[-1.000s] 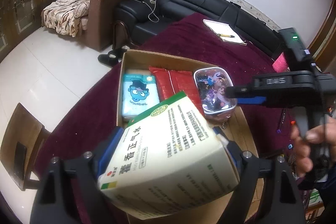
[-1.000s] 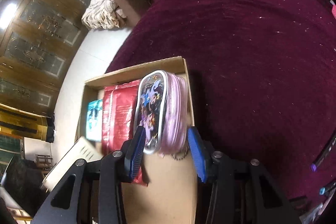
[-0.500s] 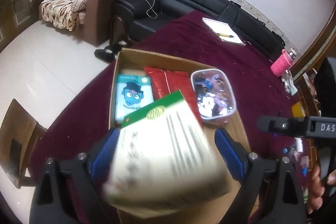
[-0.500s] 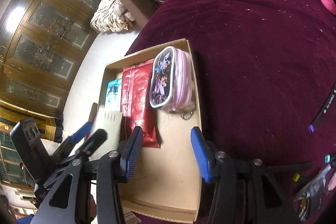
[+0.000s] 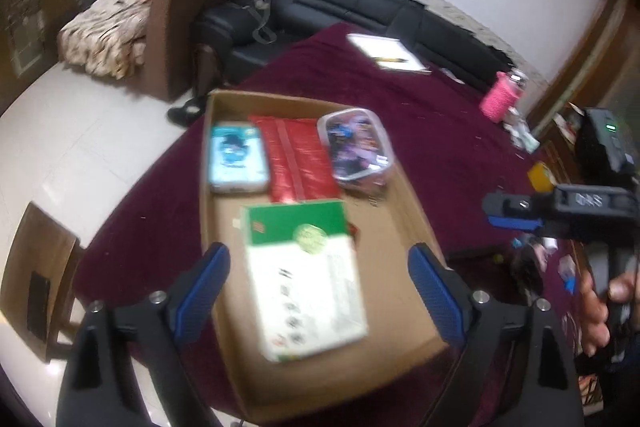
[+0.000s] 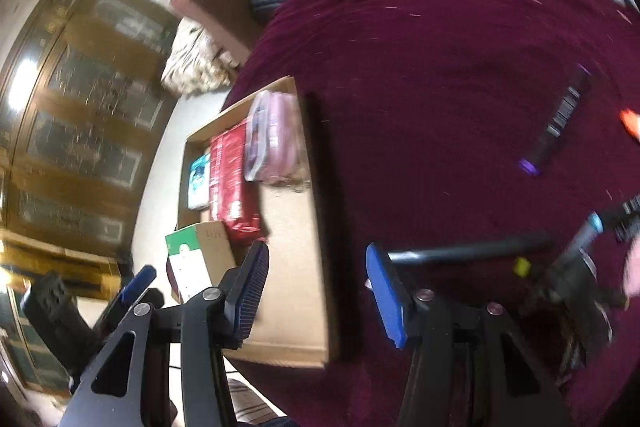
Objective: Organize objects
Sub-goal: 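Carry the medicine box and pink pencil case into the cardboard box and release, then return both tools to the table and grasp the black pouch with the left tool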
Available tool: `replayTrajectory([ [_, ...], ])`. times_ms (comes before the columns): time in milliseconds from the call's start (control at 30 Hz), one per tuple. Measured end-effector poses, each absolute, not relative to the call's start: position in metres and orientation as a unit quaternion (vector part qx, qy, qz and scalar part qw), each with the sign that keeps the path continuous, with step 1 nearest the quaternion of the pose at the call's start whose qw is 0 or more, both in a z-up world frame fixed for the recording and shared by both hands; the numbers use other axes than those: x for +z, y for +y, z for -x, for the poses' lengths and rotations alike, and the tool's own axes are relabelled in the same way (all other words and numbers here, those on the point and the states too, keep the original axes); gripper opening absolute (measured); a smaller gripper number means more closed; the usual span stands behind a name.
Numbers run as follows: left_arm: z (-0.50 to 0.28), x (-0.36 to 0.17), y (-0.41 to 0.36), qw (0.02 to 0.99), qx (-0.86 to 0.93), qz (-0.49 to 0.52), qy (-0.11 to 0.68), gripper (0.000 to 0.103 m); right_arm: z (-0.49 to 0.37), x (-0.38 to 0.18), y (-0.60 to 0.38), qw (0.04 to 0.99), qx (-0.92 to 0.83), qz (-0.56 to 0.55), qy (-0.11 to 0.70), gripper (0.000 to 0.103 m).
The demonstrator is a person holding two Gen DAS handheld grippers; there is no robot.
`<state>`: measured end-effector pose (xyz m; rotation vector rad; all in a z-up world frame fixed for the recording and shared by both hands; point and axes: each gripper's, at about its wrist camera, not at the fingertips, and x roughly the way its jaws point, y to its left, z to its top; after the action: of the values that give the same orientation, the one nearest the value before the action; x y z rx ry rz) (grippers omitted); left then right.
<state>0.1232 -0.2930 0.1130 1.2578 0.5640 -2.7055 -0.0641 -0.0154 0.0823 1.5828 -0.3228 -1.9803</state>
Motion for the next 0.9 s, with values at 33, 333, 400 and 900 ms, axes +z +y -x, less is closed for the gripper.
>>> replayTrajectory([
  [33, -0.126, 0.116, -0.286, 0.044, -0.894, -0.408, 0.181, 0.077, 0.063, 0.081, -0.003, 0.280, -0.742, -0.594, -0.133, 0.057],
  [333, -0.103, 0.081, -0.241, -0.114, -0.845, -0.492, 0.177, 0.072, 0.050, 0.072, 0.059, 0.226, -0.747, -0.596, -0.188, 0.058],
  [400, -0.099, 0.070, -0.238, -0.112, -0.841, -0.504, 0.164, 0.072, 0.047, 0.071, 0.067, 0.220, -0.748, -0.596, -0.192, 0.059],
  [900, -0.085, 0.077, -0.260, -0.059, -0.845, -0.485, 0.216, 0.070, 0.037, 0.073, 0.128, 0.179, -0.769, -0.572, -0.224, 0.060],
])
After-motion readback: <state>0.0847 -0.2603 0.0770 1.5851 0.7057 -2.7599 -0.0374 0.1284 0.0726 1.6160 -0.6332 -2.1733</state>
